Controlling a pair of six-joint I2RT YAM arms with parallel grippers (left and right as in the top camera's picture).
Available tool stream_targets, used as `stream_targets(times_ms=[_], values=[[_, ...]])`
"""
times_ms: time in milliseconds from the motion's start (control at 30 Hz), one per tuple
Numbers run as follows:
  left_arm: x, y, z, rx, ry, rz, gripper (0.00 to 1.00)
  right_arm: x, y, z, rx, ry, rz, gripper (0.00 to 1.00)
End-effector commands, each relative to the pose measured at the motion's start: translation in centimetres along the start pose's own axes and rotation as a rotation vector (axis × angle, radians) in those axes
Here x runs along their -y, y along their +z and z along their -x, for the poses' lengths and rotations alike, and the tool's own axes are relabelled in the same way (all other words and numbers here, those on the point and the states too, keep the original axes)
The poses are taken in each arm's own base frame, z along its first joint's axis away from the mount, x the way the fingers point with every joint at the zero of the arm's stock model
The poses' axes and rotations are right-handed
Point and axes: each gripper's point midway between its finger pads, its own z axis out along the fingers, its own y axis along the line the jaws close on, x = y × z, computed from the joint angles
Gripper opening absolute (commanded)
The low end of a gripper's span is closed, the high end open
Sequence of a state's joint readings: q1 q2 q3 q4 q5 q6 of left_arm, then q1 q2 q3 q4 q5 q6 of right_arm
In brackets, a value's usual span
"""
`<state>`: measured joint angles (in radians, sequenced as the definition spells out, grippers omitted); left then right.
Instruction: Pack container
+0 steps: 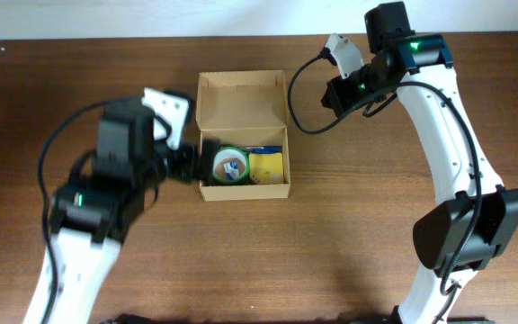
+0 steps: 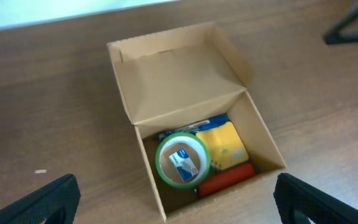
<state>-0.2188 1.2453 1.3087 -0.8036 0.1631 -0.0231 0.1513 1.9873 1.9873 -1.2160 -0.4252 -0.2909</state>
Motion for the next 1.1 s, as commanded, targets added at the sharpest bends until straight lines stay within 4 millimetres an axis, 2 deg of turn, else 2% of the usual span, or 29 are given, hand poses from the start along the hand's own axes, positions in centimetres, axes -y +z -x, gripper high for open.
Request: stream_targets(times_ms=[0, 167, 367, 500, 600, 833, 900, 933, 967, 1000, 1067], values=[[-1.1, 0.3, 3.3, 0.040, -0.054, -0.054, 1.00, 0.1, 0.4, 0.2, 0.000, 0.007, 0.013, 0.04], [-4.9, 3.3, 5.2, 0.009, -0.077, -0.002, 1.00, 0.1, 0.4, 0.2, 0.001, 0.006, 0.012, 0.04], [-8.0, 7.4, 6.9, -0.041, -0.124, 0.012, 0.99, 0.2, 0.4, 0.7, 0.021, -0.003, 0.007, 0.04], [-8.0, 9.8, 7.4, -0.066, -0.154, -0.089, 1.00, 0.3, 0.3, 1.1, 0.034, -0.010, 0.002, 0.04], [-7.8, 10.9, 7.0, -0.079, -0.165, -0.126, 1.00, 0.3, 0.3, 1.2, 0.040, -0.012, 0.001, 0.04], [-8.4, 11.1, 7.9, -0.043, -0.149, -0.103, 1.00, 0.4, 0.3, 1.4, 0.047, -0.016, -0.001, 0.04], [-9.3, 11.2, 7.9, -0.040, -0.146, -0.051, 0.62, 0.5, 0.3, 1.6, 0.056, -0.020, -0.004, 0.04], [-9.9, 11.2, 7.9, -0.041, -0.145, -0.015, 0.48, 0.5, 0.4, 1.8, 0.061, -0.022, -0.005, 0.04], [-10.3, 11.2, 7.8, -0.042, -0.144, 0.010, 0.37, 0.6, 0.4, 1.9, 0.065, -0.024, -0.006, 0.04], [-10.7, 11.2, 7.7, -0.044, -0.143, 0.033, 0.31, 0.6, 0.5, 1.9, 0.066, -0.025, -0.006, 0.04], [-11.5, 11.2, 7.5, -0.054, -0.143, 0.083, 0.06, 0.8, 0.9, 1.9, 0.063, -0.023, -0.006, 0.04]])
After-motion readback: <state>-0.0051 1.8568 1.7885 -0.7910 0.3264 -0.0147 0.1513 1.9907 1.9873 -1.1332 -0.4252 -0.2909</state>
